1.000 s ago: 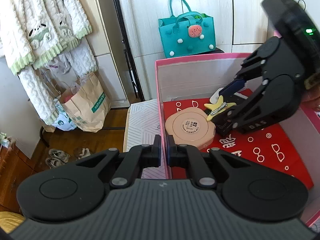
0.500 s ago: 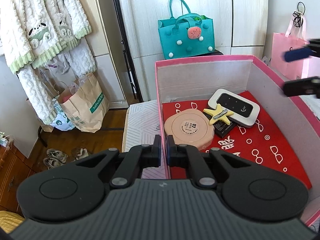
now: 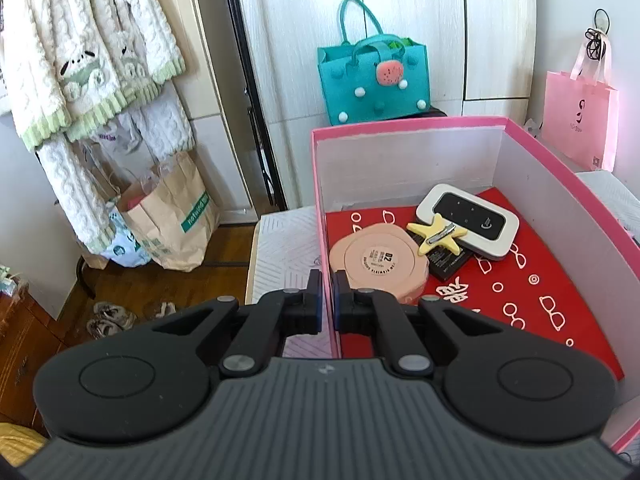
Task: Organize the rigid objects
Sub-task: 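Move the right tool back to the AA battery and close on it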
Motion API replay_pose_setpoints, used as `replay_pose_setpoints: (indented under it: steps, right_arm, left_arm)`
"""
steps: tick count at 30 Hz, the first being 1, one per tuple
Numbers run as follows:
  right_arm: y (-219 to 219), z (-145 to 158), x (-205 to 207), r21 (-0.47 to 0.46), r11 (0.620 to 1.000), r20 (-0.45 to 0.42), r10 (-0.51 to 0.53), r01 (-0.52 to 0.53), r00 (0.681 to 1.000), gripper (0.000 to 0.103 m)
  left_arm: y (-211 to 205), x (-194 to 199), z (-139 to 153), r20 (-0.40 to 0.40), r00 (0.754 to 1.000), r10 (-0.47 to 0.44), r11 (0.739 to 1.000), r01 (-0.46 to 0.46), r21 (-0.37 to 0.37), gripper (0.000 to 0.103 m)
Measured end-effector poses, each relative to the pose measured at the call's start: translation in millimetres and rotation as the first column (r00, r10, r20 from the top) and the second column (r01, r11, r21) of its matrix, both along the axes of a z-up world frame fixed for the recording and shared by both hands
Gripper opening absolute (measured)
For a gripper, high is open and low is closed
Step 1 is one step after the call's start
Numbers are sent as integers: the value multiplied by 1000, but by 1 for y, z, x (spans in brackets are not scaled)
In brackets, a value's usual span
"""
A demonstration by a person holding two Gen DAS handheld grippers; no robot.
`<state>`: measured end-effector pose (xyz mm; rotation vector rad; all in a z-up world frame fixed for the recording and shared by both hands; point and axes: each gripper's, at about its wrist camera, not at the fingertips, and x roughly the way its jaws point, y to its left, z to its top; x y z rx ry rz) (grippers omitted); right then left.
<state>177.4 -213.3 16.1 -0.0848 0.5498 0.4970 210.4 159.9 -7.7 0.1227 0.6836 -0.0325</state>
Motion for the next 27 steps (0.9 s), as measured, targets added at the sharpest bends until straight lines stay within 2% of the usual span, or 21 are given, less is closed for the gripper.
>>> replay_pose_setpoints:
  steps: [3,6,9,11,18,20,22,23,24,25,27]
  right_arm:
    - [-7,-15,-13,35,999,-26,-1,2,1000,81]
    - [-7,-39,-26,70,997,-62,12,-8,998,64]
    - [1,-63,-37,87,994,-114,71,-62,991,25]
    - [5,-71,-41,73,993,-124,99,-90,987,23]
    - [15,-81,-31,-29,997,-145,67,-72,987,25]
    - [14,-90,-27,-17,998,-184,55,-59,981,25]
    - [13,-91,-28,17,1000,-174,21,-18,985,25]
    - [16,-91,-29,4,1000,-170,3,-2,985,15]
    - [20,-90,-31,-26,1000,-162,-11,7,987,12]
    - [23,-89,-33,-46,999,-155,-22,15,988,12]
    - [22,-88,-34,-10,1000,-175,-25,23,984,12]
  left_arm:
    - [0,0,0,-2,1000,-4,1000,4,-2,5]
    - [2,0,1,-4,1000,-4,1000,4,-11,5]
    - [3,1,1,-5,1000,3,1000,-3,-24,6]
    - [5,0,1,-5,1000,16,999,-17,-30,6]
    - [2,2,1,9,1000,19,999,-19,-27,6]
    - [2,2,1,14,1000,18,1000,-17,-23,6]
    - [3,1,1,15,1000,17,999,-17,-32,6]
    - [5,1,1,15,1000,21,999,-20,-45,6]
    - [6,2,1,14,1000,26,998,-25,-60,6]
    - [6,1,1,14,1000,24,998,-23,-66,6]
    - [5,2,1,13,1000,26,997,-25,-70,6]
